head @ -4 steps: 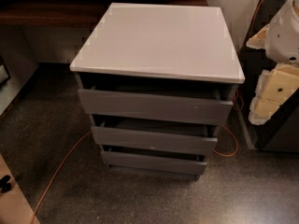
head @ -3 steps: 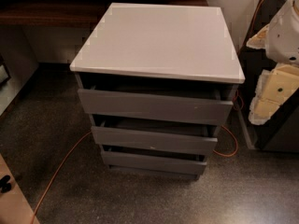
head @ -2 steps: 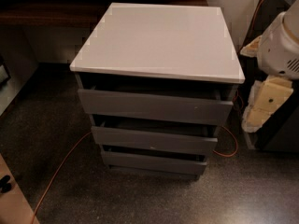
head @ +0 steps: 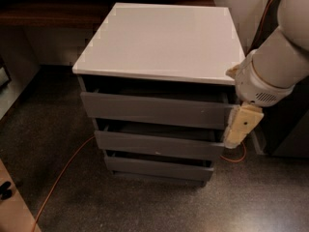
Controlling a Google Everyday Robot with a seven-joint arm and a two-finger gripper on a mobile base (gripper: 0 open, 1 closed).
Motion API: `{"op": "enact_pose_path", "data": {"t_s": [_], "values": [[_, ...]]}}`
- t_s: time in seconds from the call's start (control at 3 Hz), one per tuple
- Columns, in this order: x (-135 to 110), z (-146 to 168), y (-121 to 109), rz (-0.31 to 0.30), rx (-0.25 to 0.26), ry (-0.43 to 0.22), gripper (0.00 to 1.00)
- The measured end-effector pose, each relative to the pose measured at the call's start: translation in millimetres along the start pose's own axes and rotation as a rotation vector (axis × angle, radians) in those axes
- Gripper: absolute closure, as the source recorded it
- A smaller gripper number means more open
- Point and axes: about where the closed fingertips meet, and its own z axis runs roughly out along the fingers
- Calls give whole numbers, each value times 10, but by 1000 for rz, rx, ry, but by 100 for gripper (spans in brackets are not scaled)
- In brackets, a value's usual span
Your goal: Open top drawer
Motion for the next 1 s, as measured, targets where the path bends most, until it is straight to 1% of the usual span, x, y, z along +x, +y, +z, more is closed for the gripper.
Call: {"op": "enact_pose_path", "data": {"t_s": [0.67, 1.0], "values": [[-108, 766, -83, -70, 20, -76, 0], [-178, 1064, -176, -120, 31, -93, 0]]}}
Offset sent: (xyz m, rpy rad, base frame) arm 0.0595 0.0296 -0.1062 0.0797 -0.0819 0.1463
